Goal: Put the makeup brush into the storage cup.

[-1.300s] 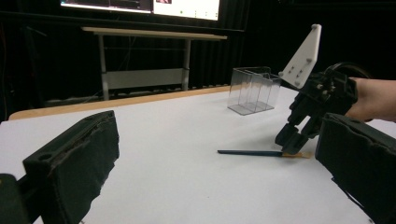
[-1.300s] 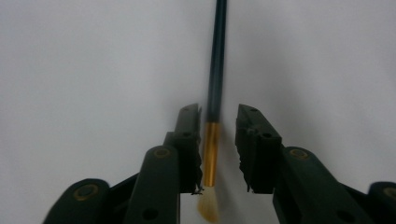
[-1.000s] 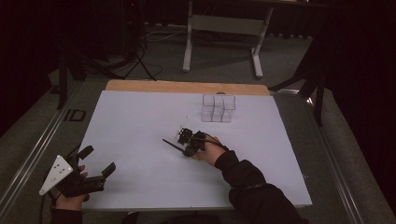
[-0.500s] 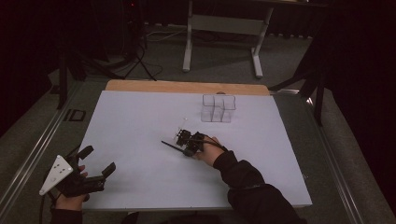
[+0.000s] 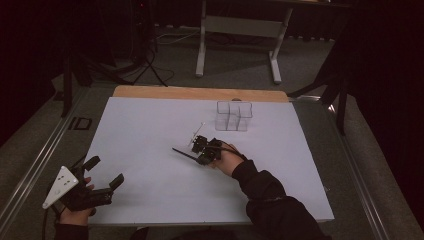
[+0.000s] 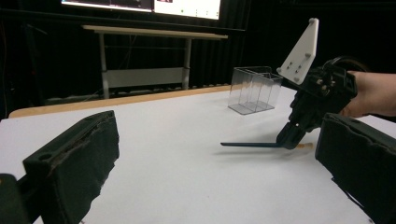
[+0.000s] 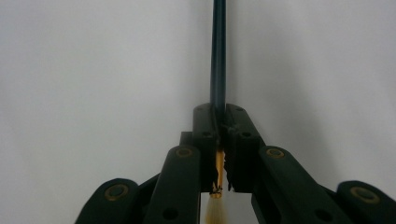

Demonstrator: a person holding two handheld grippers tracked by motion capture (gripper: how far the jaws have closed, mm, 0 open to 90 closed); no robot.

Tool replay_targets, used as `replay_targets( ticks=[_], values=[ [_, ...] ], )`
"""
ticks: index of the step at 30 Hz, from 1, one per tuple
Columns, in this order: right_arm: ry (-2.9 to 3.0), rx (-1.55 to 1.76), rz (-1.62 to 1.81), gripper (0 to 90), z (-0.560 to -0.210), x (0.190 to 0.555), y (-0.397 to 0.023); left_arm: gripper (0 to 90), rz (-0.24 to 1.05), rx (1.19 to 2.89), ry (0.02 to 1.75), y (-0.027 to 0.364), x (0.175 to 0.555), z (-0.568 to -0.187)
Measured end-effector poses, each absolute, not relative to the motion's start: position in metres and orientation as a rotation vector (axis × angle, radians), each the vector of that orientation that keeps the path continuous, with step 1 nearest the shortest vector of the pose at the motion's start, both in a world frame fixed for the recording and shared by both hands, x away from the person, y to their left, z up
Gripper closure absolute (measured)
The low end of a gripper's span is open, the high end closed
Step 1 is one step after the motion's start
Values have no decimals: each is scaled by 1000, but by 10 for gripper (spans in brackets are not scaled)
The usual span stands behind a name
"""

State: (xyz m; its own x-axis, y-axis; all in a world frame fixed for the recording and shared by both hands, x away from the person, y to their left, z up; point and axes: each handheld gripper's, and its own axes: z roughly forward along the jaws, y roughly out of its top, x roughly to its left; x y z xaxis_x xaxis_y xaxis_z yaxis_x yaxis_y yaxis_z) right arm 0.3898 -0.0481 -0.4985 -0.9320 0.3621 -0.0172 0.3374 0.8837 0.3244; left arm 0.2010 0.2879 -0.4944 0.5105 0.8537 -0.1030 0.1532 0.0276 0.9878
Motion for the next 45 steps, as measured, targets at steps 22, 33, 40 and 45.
replay_targets(
  ticks=[22, 33, 40, 45],
  values=[
    [3042, 488, 484, 838, -482, 379, -101, 2, 678, 1670, 803, 249, 209, -479],
    [3098, 477, 456, 837, -470, 374, -124, 2, 603, 1880, 690, 187, 233, -476],
    [3152, 428, 467, 837, -465, 373, -131, 2, 605, 2000, 555, 155, 247, -470],
    [3164, 410, 496, 837, -459, 372, -133, 15, 638, 2059, 464, 134, 255, -468]
  ],
)
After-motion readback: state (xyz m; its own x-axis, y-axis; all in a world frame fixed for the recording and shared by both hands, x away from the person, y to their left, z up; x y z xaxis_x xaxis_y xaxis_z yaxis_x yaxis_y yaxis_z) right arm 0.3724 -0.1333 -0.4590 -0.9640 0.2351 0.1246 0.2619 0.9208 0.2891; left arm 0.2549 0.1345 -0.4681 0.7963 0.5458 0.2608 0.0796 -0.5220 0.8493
